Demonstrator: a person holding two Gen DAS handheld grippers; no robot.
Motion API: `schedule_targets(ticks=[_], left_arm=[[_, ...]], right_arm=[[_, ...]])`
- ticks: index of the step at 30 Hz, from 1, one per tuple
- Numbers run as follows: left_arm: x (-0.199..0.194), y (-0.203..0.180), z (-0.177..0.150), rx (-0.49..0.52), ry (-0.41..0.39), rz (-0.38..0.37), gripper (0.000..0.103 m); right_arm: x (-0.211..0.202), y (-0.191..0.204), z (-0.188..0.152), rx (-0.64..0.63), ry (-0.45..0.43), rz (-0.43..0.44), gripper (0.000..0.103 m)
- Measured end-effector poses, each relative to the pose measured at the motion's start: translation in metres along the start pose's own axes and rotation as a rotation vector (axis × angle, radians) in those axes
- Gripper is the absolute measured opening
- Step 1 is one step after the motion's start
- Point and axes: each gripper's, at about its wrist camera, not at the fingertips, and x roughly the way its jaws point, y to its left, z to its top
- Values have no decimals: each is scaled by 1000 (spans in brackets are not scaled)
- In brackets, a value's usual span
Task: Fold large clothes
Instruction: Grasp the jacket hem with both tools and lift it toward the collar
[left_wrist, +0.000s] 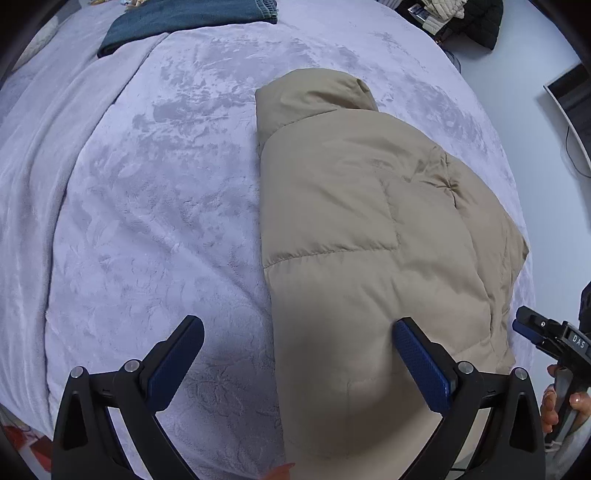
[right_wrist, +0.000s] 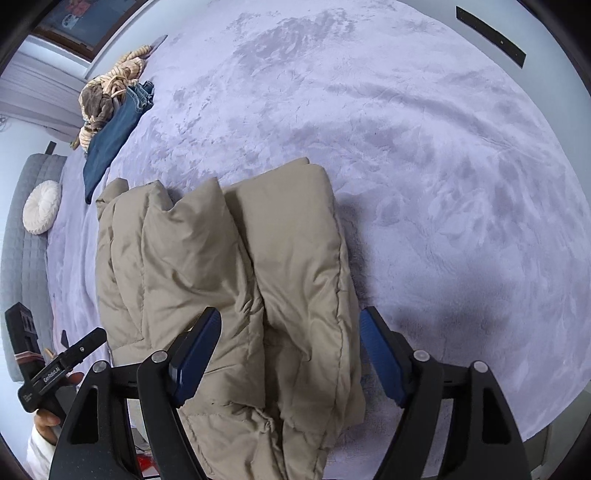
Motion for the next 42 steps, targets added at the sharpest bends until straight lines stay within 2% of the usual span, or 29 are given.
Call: schedule_targets(ticks=[4, 7, 12, 13, 14, 20, 21, 22, 23, 26, 29, 31, 33, 36, 39, 42], left_arm=[[13, 6, 5, -79, 29, -68, 103], [15, -2, 5, -68, 14, -49, 103], [15, -15, 7, -28, 11, -106, 103], [15, -17, 6, -18, 14, -112, 103], [17, -20, 5, -10, 16, -115, 103], [25, -22, 6, -18, 35, -125, 103], [25, -23, 6, -18, 37, -124, 103], [26, -24, 7, -16, 38, -122, 103], [26, -25, 7, -13, 39, -119, 103], [27, -27, 9, -12, 39, -113, 103], [29, -27, 11, -16, 43, -111, 103], [30, -28, 11, -11, 43, -109, 103], [31, -27, 11, -6, 44, -111, 103], [34, -26, 15, 3, 55, -131, 103], [36, -15, 24, 1, 55, -186, 103], [45, 8, 33, -46, 78, -292, 103]], right_arm=[[10, -20, 7, 31, 37, 17, 80], [17, -29, 9, 50, 53, 38, 80], [29, -34, 13, 51, 85, 123, 80], [32, -34, 14, 52, 91, 142, 81], [36, -35, 15, 55, 96, 161, 91], [64, -49, 22, 155, 131, 332, 92], [68, -51, 22, 175, 142, 355, 94], [72, -51, 23, 195, 147, 392, 103], [72, -50, 23, 201, 141, 431, 103], [64, -33, 26, 126, 144, 517, 103], [54, -9, 26, -47, 163, 467, 103], [52, 8, 25, -175, 185, 379, 103], [57, 17, 25, -243, 203, 309, 103], [77, 20, 30, -236, 234, 266, 103], [94, 13, 34, -193, 279, 306, 103], [105, 2, 35, -168, 322, 348, 103]])
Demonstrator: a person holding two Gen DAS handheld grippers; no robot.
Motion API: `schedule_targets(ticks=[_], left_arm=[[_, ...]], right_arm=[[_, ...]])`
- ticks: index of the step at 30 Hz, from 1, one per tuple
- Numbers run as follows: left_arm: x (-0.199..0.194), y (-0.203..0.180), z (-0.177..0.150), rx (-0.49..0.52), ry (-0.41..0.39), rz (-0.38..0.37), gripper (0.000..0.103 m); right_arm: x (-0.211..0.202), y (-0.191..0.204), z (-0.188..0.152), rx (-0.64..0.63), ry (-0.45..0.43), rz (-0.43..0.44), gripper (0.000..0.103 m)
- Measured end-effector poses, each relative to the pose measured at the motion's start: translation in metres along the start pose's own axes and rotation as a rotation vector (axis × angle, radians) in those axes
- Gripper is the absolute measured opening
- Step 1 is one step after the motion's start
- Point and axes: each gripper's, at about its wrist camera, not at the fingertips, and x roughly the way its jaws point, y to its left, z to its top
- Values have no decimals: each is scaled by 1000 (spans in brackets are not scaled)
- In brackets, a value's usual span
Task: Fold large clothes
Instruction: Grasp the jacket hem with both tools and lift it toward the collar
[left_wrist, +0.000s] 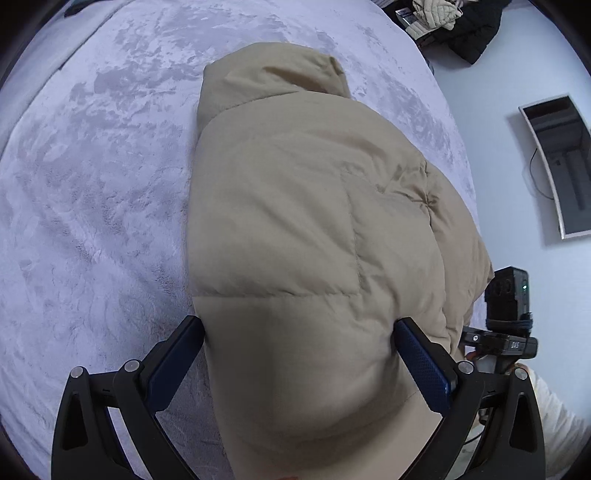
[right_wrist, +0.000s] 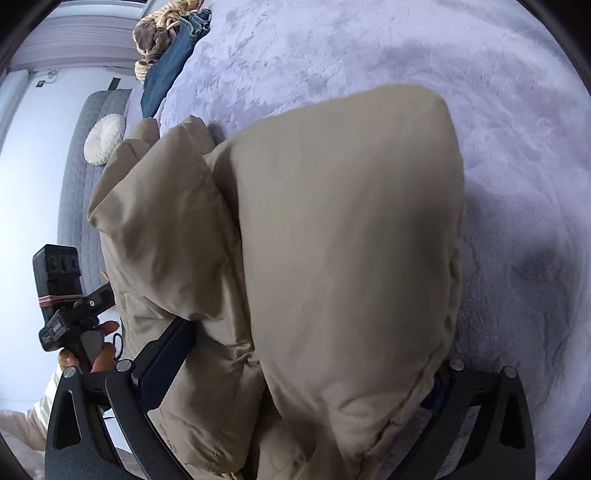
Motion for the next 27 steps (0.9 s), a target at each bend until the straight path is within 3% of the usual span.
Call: schedule_targets(ticks=[6, 13, 19, 27], left_arm=[[23, 40, 8, -82, 95, -253, 103], [52, 44, 14, -72, 126, -340, 103], [67, 40, 14, -85, 161, -357, 103], [48, -2, 12, 38, 77, -134, 103]], right_arm=[[5, -6, 0, 5, 19, 34, 103], [15, -5, 12, -4, 24, 82, 103], [22, -9, 20, 4, 46, 93, 103], [22, -8, 23, 70, 51, 75, 102]])
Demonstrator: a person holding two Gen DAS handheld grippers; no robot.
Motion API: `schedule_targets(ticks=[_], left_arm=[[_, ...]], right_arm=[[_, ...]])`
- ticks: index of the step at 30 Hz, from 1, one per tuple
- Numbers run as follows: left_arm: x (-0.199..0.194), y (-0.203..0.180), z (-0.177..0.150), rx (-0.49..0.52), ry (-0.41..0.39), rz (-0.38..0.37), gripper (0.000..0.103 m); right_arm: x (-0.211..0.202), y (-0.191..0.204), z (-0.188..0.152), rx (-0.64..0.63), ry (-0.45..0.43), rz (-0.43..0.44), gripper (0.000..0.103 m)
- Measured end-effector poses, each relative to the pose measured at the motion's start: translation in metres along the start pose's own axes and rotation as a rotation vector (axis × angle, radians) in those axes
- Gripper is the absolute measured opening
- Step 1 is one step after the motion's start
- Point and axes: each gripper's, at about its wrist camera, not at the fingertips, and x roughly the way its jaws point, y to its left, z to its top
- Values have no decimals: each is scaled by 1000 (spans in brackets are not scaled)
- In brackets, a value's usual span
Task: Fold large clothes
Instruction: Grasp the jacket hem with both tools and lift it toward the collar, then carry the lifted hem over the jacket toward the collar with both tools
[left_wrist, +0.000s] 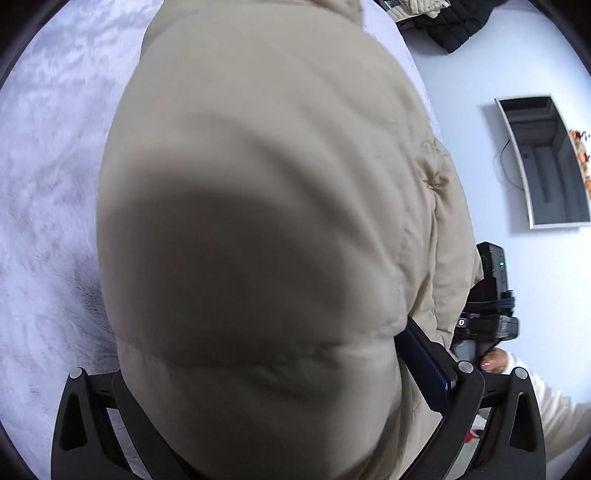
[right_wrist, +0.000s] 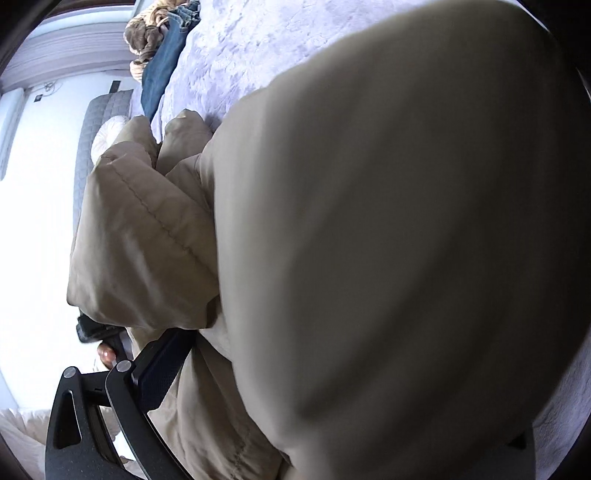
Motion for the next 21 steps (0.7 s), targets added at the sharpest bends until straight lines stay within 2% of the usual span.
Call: schedule_targets(ticks=[3, 5, 7, 9, 10, 12, 13, 14, 15, 17, 21], left_arm=[[-4, -8, -2, 15, -20, 53, 102], [-3, -13, -1, 17, -24, 76, 102], [-2, -16, -1, 22, -21, 90, 102], [-1, -18, 0, 32, -16, 99, 102], [3, -28, 0, 32, -15, 102, 103], [6, -32, 0, 29, -17, 100, 103], [9, -35, 1, 27, -17, 100, 103], [10, -36, 2, 27, -17, 100, 103], [8, -34, 0, 28, -18, 100, 103], [12, -33, -2, 28, -18, 97, 103], [5, -15, -1, 27, -17, 89, 103]], right_arm=[[-6, -1, -4, 18, -14, 5, 90], [-13, -1, -8, 22, -28, 18, 74], [-19, -1, -10, 20, -34, 21, 67], [-23, 1, -11, 13, -32, 12, 66], [-25, 3, -12, -5, -24, -6, 66], [-28, 10, -11, -33, -19, -65, 76], [-30, 11, -11, -48, -16, -117, 89], [-31, 11, -10, -70, -16, -163, 97], [-33, 11, -10, -95, -19, -193, 102], [-36, 8, -7, -112, -34, -196, 103], [-27, -3, 1, -113, -15, -112, 103]])
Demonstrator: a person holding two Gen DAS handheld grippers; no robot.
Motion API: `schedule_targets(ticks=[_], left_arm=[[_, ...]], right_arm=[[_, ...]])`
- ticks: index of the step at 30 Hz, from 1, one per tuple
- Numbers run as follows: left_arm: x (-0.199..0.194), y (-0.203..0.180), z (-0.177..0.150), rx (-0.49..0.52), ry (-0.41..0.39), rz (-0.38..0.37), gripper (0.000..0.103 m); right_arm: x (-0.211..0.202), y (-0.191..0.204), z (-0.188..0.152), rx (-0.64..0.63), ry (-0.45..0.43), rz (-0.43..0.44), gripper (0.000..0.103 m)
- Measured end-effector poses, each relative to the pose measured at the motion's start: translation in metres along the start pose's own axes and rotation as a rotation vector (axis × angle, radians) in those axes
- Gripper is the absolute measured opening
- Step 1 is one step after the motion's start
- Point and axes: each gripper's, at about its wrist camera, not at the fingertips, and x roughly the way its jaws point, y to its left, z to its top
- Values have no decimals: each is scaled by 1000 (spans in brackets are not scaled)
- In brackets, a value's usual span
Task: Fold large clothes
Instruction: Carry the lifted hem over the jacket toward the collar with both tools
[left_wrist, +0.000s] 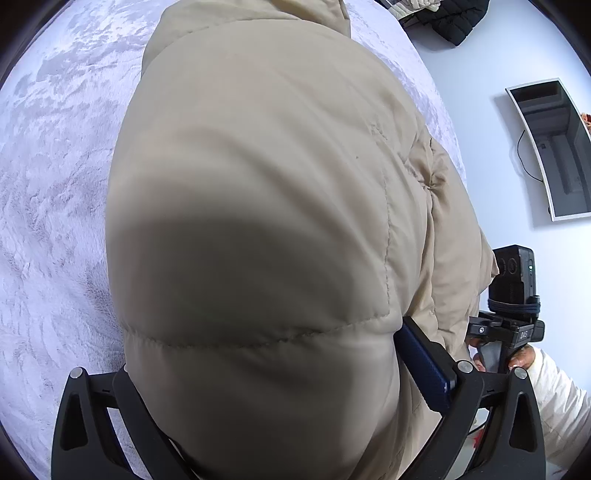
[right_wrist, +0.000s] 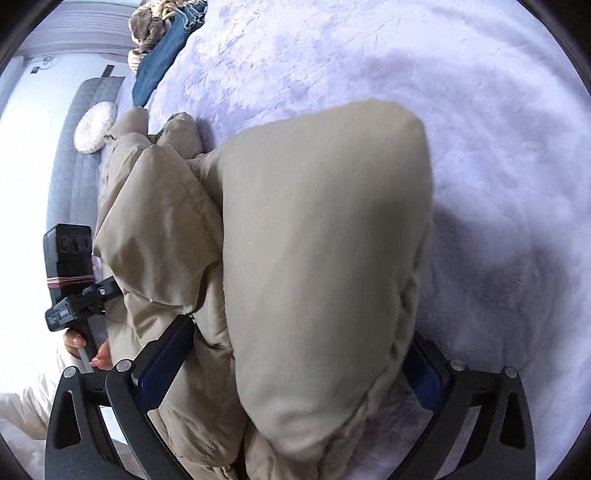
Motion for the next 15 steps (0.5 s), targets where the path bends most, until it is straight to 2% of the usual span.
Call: schedule_targets(ticks=[5, 10, 12, 13, 15], left_arm=[[2, 10, -2, -15, 0, -7, 103], [-8, 8, -4, -13, -11, 36, 103], [-14, 1, -8, 11, -29, 56, 96], [-18, -1, -9, 18, -37, 60, 94], [-28, -6, -11, 34, -52, 61, 88]], right_arm=[[16, -4, 14, -9, 11, 76, 103], [21, -4, 11, 82, 30, 108, 103], [20, -3, 8, 120, 39, 140, 97], [17, -2, 6, 130, 34, 151, 86], [9, 2, 2, 138, 12, 169, 74]])
